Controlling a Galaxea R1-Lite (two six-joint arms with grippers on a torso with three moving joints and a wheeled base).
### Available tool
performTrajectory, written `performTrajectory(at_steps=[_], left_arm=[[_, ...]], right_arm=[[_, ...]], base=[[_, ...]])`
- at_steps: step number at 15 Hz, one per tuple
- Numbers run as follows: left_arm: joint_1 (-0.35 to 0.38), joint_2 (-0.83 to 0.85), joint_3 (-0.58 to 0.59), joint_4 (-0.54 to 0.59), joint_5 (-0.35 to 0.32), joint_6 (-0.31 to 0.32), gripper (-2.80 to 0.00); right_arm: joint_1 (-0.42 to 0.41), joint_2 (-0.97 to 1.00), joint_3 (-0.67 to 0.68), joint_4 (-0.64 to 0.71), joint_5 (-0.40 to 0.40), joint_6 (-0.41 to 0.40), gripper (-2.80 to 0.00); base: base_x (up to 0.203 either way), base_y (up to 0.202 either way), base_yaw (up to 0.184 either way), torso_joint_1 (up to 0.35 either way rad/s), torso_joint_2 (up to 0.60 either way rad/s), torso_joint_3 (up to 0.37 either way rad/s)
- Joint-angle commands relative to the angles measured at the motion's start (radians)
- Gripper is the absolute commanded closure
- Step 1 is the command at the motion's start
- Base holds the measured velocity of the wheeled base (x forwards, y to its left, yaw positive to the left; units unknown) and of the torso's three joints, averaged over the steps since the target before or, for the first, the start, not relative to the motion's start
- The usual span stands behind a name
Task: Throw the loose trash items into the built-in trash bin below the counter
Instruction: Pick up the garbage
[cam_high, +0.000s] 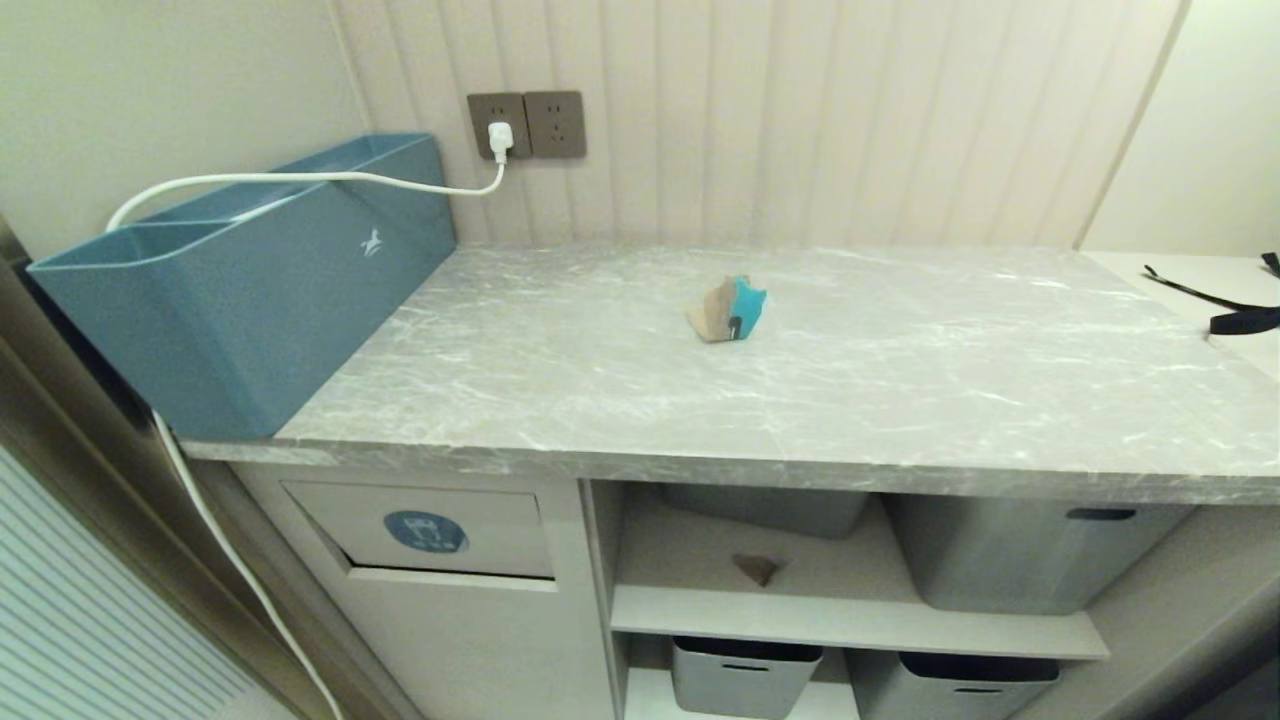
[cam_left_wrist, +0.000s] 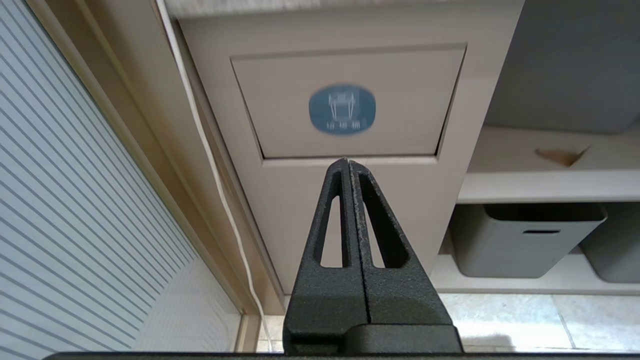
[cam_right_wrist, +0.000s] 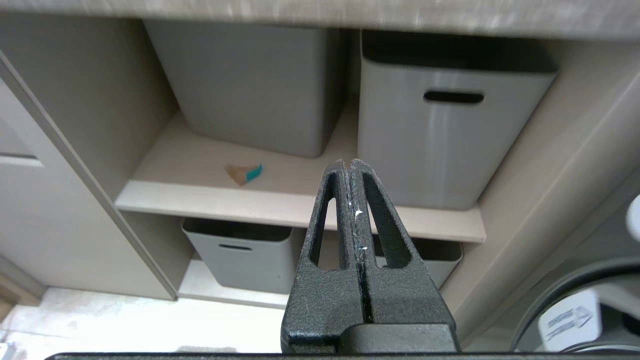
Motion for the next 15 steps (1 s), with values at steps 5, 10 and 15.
performTrajectory(at_steps=[5, 10, 15], left_arm=[[0.0, -0.001, -0.001, -0.002, 0.003, -0.022, 0.0], [0.0, -0.001, -0.001, -0.005, 0.009, -0.063, 0.0], [0.0, -0.001, -0.001, -0.007, 0.012, -0.086, 0.0]], right_arm=[[0.0, -0.002, 0.0, 0.0, 0.0, 0.002, 0.0], [0.0, -0.002, 0.0, 0.0, 0.0, 0.002, 0.0], [0.0, -0.002, 0.0, -0.002, 0.002, 0.0, 0.0]], base=[[0.0, 0.0, 0.0, 0.244, -0.54, -0.293], [0.0, 0.0, 0.0, 0.268, -0.57, -0.306], [0.0, 0.0, 0.0, 0.175, -0.38, -0.193]])
